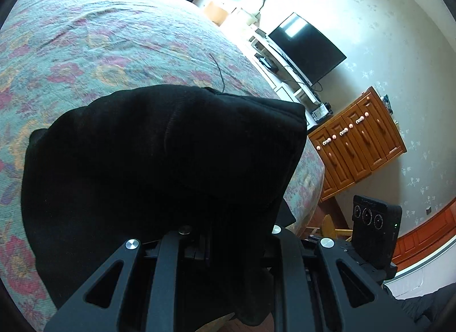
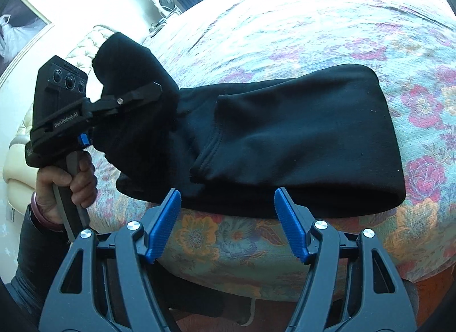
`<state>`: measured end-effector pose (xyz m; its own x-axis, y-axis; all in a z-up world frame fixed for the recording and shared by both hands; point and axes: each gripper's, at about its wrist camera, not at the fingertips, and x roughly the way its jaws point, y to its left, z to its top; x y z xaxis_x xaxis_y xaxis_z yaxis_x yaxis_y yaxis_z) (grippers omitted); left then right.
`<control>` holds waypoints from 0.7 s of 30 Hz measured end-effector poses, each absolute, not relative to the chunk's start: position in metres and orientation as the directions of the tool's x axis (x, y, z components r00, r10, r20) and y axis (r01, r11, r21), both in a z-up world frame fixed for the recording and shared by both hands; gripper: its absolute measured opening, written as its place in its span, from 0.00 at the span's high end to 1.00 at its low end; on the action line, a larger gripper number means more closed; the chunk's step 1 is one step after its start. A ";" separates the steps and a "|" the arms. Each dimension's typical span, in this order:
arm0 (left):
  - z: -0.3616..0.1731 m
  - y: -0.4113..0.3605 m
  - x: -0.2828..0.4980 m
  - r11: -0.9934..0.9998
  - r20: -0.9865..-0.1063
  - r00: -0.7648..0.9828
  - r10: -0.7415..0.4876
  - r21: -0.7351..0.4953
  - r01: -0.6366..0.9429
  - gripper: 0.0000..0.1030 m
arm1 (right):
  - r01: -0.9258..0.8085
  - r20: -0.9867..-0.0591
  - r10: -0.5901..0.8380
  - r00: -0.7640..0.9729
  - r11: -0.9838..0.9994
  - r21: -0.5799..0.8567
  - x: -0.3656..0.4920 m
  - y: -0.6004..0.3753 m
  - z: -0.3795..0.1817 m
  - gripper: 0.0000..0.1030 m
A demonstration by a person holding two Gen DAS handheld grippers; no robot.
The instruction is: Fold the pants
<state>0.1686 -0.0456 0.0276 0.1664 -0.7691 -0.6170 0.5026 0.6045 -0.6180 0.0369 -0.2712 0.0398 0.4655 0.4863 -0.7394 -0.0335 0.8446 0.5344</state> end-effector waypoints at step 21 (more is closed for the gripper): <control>0.015 -0.069 0.156 0.589 -0.559 0.229 -0.797 -0.636 0.498 0.23 | 0.067 -0.700 0.510 0.500 0.783 0.619 0.058 -0.314 0.032 0.34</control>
<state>0.1564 -0.0685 0.0145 0.2289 -0.7968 -0.5592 0.4984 0.5894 -0.6358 0.0581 -0.3139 0.0319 0.4999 0.5103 -0.6998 0.0669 0.7829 0.6186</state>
